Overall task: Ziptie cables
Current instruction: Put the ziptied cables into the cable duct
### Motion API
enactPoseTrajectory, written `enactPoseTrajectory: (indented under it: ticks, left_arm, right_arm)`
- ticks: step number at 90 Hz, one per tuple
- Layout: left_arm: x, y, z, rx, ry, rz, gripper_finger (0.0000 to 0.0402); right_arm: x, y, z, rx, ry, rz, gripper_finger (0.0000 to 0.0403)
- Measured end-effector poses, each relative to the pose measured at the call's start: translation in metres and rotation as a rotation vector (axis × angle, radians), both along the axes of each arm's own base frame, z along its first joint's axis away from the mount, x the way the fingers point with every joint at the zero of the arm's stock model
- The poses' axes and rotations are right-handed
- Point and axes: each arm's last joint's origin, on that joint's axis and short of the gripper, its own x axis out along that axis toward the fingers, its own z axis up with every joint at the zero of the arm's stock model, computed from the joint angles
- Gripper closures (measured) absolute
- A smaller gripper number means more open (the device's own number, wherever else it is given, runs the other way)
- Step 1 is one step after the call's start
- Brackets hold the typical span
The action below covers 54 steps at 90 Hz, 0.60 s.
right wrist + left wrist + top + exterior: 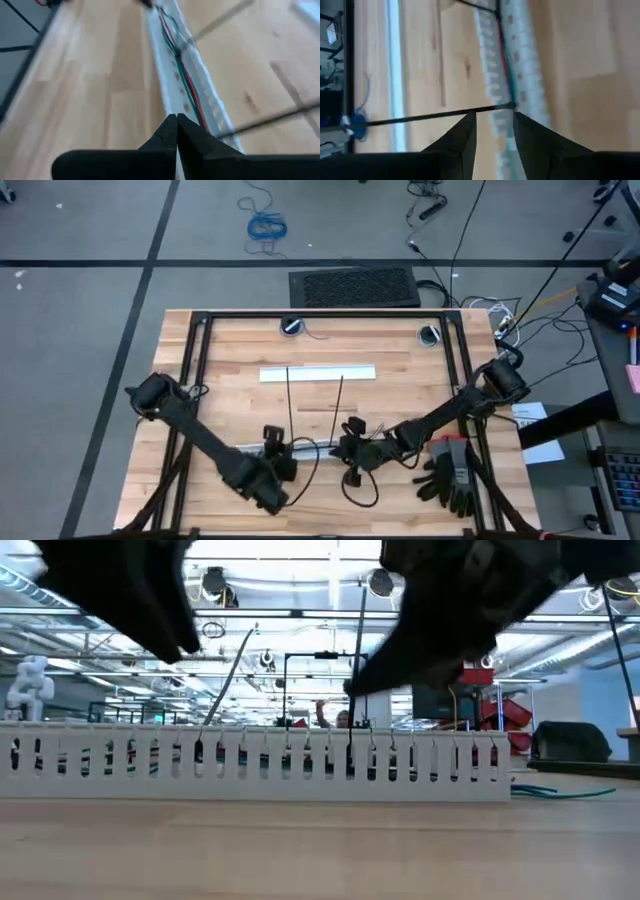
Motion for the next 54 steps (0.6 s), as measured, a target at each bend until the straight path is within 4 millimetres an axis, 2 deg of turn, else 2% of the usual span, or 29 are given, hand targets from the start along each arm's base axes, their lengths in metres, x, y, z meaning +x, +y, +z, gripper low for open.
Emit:
enactPoseTrajectory:
  ticks: [15, 25, 42, 54]
  left_arm:
    - [-0.006, 0.0, -0.022, -0.031, -0.054, 0.043, 0.0274]
    - [-0.005, 0.004, -0.033, -0.054, -0.086, 0.062, 0.0274]
    - [-0.004, 0.022, -0.047, -0.067, -0.053, 0.146, 0.0277]
    - [-0.004, 0.032, -0.056, -0.146, 0.034, 0.167, 0.03]
  right_arm:
    - [0.007, 0.002, 0.011, -0.017, -0.035, 0.012, 0.0403]
    - [0.008, 0.002, 0.012, -0.03, -0.034, 0.021, 0.0403]
    - [0.008, 0.001, 0.011, -0.036, -0.03, 0.018, 0.0403]
    - [0.008, 0.001, 0.011, -0.035, -0.029, 0.021, 0.0403]
